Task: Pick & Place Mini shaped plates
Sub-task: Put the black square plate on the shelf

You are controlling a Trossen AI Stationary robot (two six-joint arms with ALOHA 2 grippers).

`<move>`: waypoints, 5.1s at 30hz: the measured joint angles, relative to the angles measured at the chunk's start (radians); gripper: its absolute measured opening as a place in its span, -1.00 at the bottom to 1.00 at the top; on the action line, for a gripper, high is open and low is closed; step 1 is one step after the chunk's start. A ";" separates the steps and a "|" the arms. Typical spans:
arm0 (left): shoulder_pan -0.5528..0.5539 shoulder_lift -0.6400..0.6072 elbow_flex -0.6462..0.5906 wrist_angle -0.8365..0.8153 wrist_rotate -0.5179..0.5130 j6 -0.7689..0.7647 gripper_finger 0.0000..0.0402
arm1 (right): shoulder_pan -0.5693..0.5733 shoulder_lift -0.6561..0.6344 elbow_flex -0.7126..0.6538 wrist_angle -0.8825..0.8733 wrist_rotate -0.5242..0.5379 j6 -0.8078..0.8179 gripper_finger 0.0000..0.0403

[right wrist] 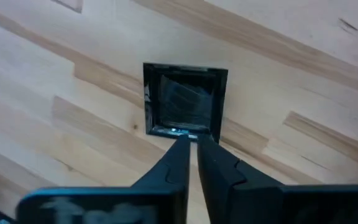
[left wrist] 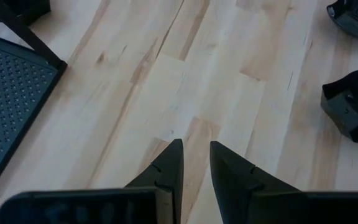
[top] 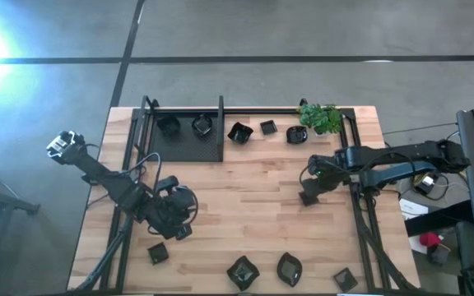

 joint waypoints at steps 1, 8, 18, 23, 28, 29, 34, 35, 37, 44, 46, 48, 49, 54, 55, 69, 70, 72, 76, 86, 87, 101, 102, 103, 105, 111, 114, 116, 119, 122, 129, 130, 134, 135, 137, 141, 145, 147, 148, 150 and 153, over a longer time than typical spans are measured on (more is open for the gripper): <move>0.000 0.000 0.000 0.000 0.000 0.002 -0.64 | 0.000 0.010 0.000 0.003 0.001 0.000 -0.77; 0.000 0.000 0.000 0.000 0.000 0.031 -0.64 | -0.001 0.094 -0.003 0.005 0.095 0.005 -0.54; 0.000 0.000 0.000 0.000 0.000 0.035 -0.64 | 0.000 0.214 -0.004 0.009 0.094 -0.027 -0.53; 0.000 0.000 0.000 0.000 0.000 0.034 -0.64 | 0.000 0.243 -0.004 0.026 0.067 -0.028 -0.56; 0.000 0.000 0.000 0.000 0.001 0.034 -0.64 | 0.000 0.270 -0.004 0.092 0.052 -0.042 -0.57; 0.000 0.000 0.000 0.000 0.001 0.034 -0.64 | 0.000 0.281 -0.004 0.105 0.050 -0.044 -0.57; 0.000 0.000 0.000 0.001 0.001 0.033 -0.64 | 0.000 0.346 -0.004 0.118 0.035 -0.051 -0.56; 0.000 0.000 0.000 0.000 0.002 0.033 -0.64 | 0.000 0.353 -0.003 0.128 0.026 -0.062 -0.57; 0.000 0.000 0.000 0.000 0.007 0.033 -0.64 | 0.000 0.365 -0.002 0.158 0.000 -0.088 -0.60; 0.000 0.000 0.000 0.000 0.007 0.036 -0.64 | 0.000 0.364 0.002 0.191 -0.018 -0.101 -0.92; 0.000 0.000 0.000 0.000 0.007 0.040 -0.64 | 0.000 0.358 0.009 0.190 -0.014 -0.104 -0.94; 0.000 0.000 0.000 0.000 0.007 0.043 -0.64 | 0.000 0.345 0.025 0.187 -0.004 -0.105 -0.95; 0.000 0.000 0.000 0.000 0.006 0.043 -0.64 | 0.000 0.337 0.035 0.187 0.001 -0.105 -0.96; 0.000 0.000 0.000 0.001 0.005 0.043 -0.64 | 0.001 0.315 0.123 0.184 0.062 -0.106 -0.96; 0.000 0.000 0.000 0.002 0.003 0.043 -0.64 | 0.002 0.315 0.148 0.187 0.077 -0.113 -0.96; 0.038 0.002 0.000 0.248 -0.276 0.210 -0.64 | 0.055 0.431 0.521 0.180 0.324 -0.333 -0.96; 0.047 0.005 0.000 0.280 -0.281 0.245 -0.64 | 0.056 0.448 0.547 0.180 0.336 -0.361 -0.96; 0.071 0.016 0.000 0.340 -0.283 0.309 -0.64 | 0.056 0.480 0.598 0.180 0.346 -0.413 -0.96; 0.124 0.046 0.000 0.435 -0.283 0.380 -0.64 | 0.056 0.540 0.690 0.180 0.365 -0.509 -0.96; 0.236 0.096 0.000 0.516 -0.281 0.423 -0.64 | 0.055 0.593 0.812 0.192 0.367 -0.667 -0.96; 0.243 0.104 0.000 0.515 -0.281 0.423 -0.64 | 0.055 0.588 0.813 0.189 0.367 -0.679 -0.96; 0.305 0.138 0.000 0.664 -0.285 0.506 -0.64 | 0.072 0.562 0.828 0.187 0.366 -0.772 -0.96; 0.310 0.139 0.000 0.670 -0.276 0.508 -0.64 | 0.074 0.562 0.828 0.187 0.366 -0.772 -0.96; 0.316 0.138 0.000 0.673 -0.264 0.506 -0.64 | 0.075 0.562 0.828 0.188 0.366 -0.772 -0.96; 0.326 0.139 0.000 0.672 -0.238 0.491 -0.64 | 0.075 0.562 0.828 0.193 0.366 -0.772 -0.96; 0.340 0.161 0.000 0.678 -0.218 0.487 -0.64 | 0.082 0.562 0.827 0.213 0.367 -0.782 -0.96; 0.348 0.168 0.000 0.683 -0.218 0.491 -0.64 | 0.082 0.562 0.827 0.213 0.367 -0.784 -0.96; 0.354 0.171 0.000 0.683 -0.220 0.490 -0.64 | 0.082 0.562 0.827 0.212 0.367 -0.787 -0.96; 0.359 0.171 0.000 0.683 -0.219 0.489 -0.64 | 0.082 0.562 0.827 0.214 0.367 -0.789 -0.96; 0.364 0.172 0.000 0.676 -0.220 0.489 -0.64 | 0.083 0.562 0.827 0.217 0.367 -0.789 -0.96; 0.378 0.173 0.000 0.667 -0.220 0.492 -0.64 | 0.083 0.562 0.826 0.240 0.367 -0.789 -0.96; 0.379 0.173 0.000 0.667 -0.221 0.491 -0.64 | 0.083 0.562 0.826 0.240 0.367 -0.789 -0.96; 0.379 0.173 0.000 0.667 -0.220 0.477 -0.65 | 0.083 0.562 0.826 0.240 0.367 -0.789 -0.96; 0.380 0.173 0.000 0.667 -0.220 0.473 -0.67 | 0.083 0.562 0.826 0.241 0.367 -0.789 -0.96; 0.381 0.173 0.000 0.667 -0.220 0.473 -0.74 | 0.083 0.562 0.826 0.241 0.367 -0.789 -0.96; 0.381 0.173 0.000 0.668 -0.218 0.474 -0.94 | 0.083 0.562 0.826 0.244 0.367 -0.789 -0.96; 0.382 0.173 0.000 0.667 -0.206 0.474 -0.99 | 0.083 0.562 0.826 0.243 0.363 -0.785 -0.96; 0.382 0.173 0.000 0.667 -0.194 0.473 -0.99 | 0.083 0.562 0.826 0.239 0.356 -0.786 -0.96; 0.382 0.173 0.000 0.667 -0.191 0.473 -0.99 | 0.083 0.562 0.826 0.238 0.354 -0.785 -0.95; 0.383 0.173 0.000 0.666 -0.186 0.462 -0.99 | 0.083 0.562 0.826 0.237 0.351 -0.774 -0.93; 0.383 0.173 0.000 0.663 -0.173 0.442 -1.00 | 0.083 0.561 0.826 0.231 0.314 -0.752 -0.83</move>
